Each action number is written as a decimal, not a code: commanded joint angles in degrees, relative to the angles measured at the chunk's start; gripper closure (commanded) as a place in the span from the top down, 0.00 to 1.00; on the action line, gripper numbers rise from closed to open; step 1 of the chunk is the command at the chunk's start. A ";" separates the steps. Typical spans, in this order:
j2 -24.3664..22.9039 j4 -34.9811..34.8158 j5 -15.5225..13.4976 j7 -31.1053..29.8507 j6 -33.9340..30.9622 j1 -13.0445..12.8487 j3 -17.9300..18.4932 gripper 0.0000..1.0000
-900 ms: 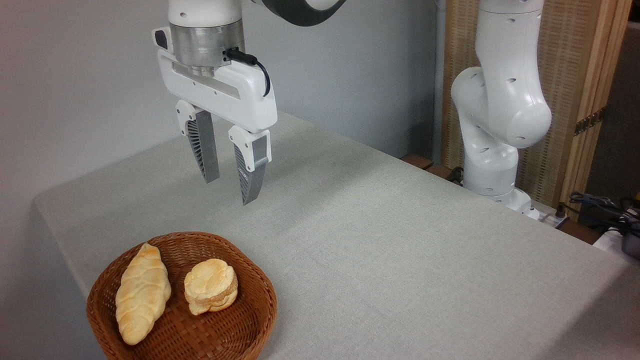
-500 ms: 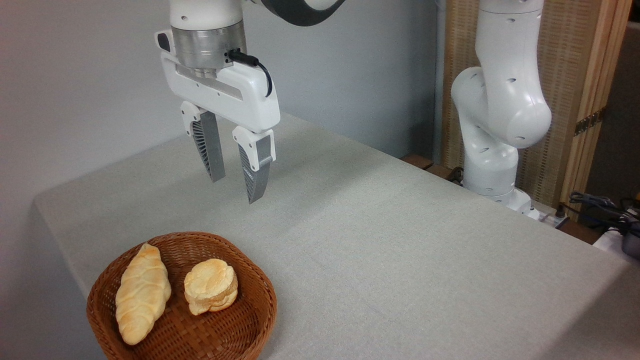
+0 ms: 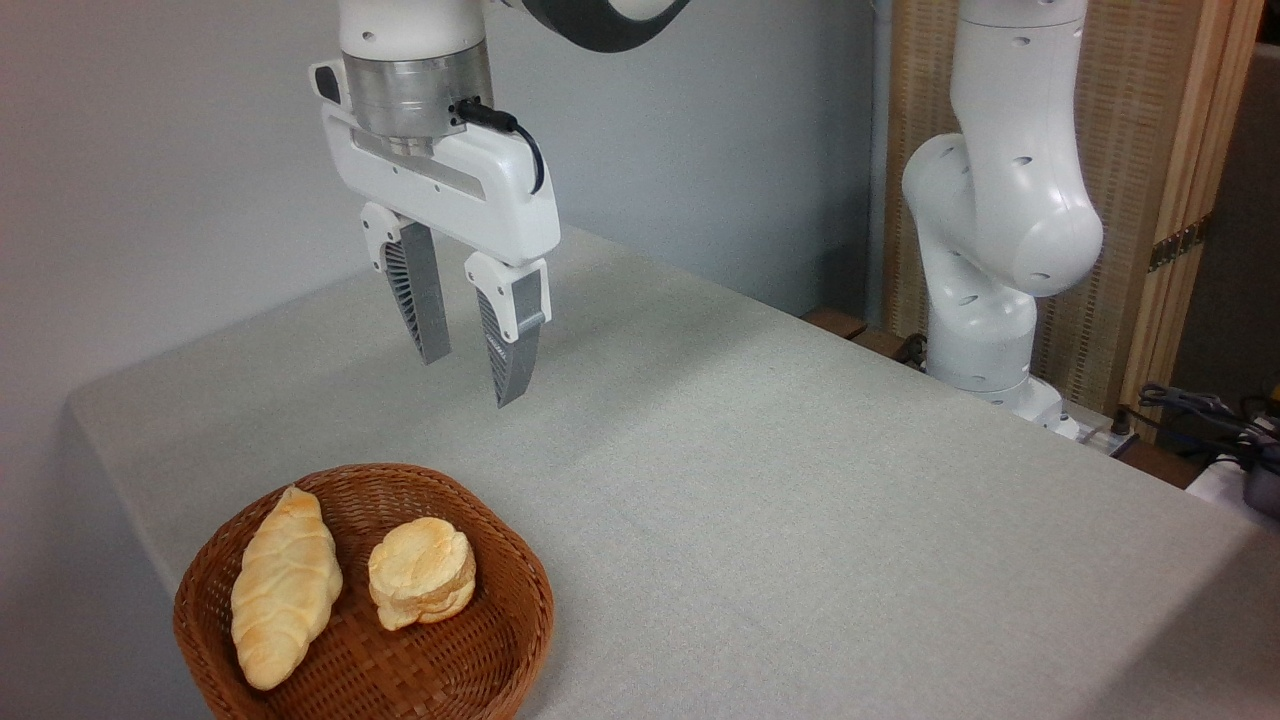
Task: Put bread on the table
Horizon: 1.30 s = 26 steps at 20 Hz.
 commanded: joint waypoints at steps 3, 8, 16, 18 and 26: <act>-0.06 0.75 -0.89 0.97 -0.65 -0.28 0.17 1.00; -0.06 0.57 -0.72 1.05 -0.73 -0.28 -1.32 1.00; -0.23 -5.31 -0.02 6.22 9.80 -0.19 -1.23 1.00; -0.23 -7.42 0.07 10.52 12.52 0.07 -0.79 1.00; 5.29 -11.73 -0.28 12.74 28.97 0.51 0.44 1.00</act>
